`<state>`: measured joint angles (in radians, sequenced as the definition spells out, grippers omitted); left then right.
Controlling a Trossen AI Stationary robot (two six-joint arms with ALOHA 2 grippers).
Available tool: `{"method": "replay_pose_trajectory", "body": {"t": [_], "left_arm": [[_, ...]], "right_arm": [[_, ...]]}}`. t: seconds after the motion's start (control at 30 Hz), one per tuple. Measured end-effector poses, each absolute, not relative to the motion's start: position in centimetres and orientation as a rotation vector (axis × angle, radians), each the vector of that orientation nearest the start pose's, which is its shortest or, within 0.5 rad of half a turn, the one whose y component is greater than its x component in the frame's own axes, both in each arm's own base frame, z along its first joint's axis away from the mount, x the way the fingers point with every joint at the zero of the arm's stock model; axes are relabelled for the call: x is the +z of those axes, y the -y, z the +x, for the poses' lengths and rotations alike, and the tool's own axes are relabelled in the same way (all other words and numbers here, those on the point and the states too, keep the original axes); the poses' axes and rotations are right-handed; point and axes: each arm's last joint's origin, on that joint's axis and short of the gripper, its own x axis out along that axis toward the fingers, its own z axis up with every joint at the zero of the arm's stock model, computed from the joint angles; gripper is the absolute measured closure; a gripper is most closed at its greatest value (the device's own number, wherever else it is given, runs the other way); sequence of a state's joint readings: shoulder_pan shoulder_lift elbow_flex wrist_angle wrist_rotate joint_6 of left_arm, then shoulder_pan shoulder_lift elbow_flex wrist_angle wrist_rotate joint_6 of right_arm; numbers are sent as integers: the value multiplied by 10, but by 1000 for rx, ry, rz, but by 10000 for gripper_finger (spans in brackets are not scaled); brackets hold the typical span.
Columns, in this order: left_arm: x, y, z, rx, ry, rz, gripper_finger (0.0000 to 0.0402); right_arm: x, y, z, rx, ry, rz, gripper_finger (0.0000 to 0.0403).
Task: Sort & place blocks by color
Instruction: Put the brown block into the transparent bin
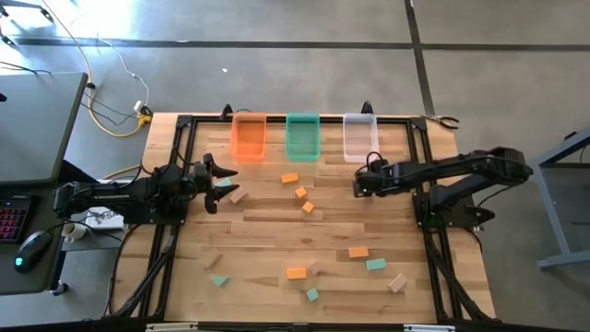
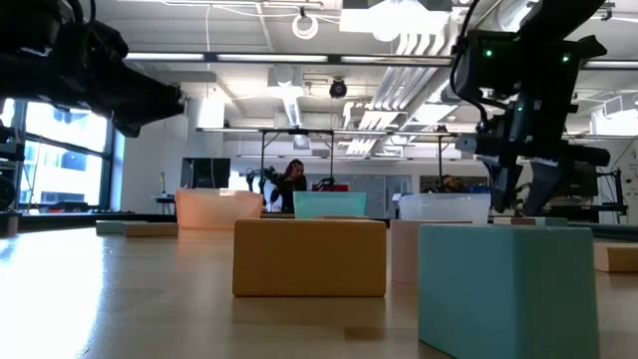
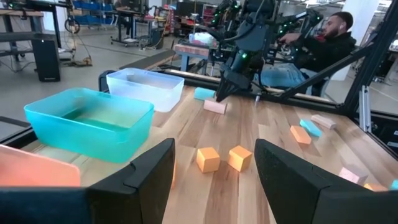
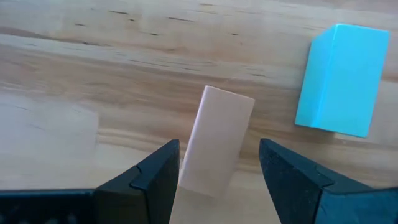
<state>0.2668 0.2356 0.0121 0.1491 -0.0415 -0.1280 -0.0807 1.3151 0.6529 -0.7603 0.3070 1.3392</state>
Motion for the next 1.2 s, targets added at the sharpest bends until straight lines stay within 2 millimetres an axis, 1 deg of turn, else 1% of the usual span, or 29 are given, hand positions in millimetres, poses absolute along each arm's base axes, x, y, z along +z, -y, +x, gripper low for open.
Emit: {"method": "replay_pose_trajectory", "body": {"t": [0.17,0.33,0.43,0.53,0.7,0.83,1.1,1.2], "left_arm": [[162,-31,108,313,-58,-136,190],[162,-31,108,313,-58,-136,190],[162,-31,108,316,-58,-135,190],[162,-31,107,344,-56,-134,190],[162,-33,107,412,-50,-113,190],[166,-34,106,436,-24,-68,190],[166,-33,107,412,-39,-34,190],[167,-34,107,413,-29,-33,190]], "right_arm": [[149,25,201,-1222,-996,911,194],[136,26,206,-1240,-1045,852,200],[131,26,208,-1226,-1071,830,232],[131,26,210,-1200,-1078,807,292],[136,26,211,-1126,-1079,774,297],[144,26,211,-1078,-1037,765,297],[167,32,219,-948,-848,744,297],[176,40,222,-921,-761,670,297]]}}
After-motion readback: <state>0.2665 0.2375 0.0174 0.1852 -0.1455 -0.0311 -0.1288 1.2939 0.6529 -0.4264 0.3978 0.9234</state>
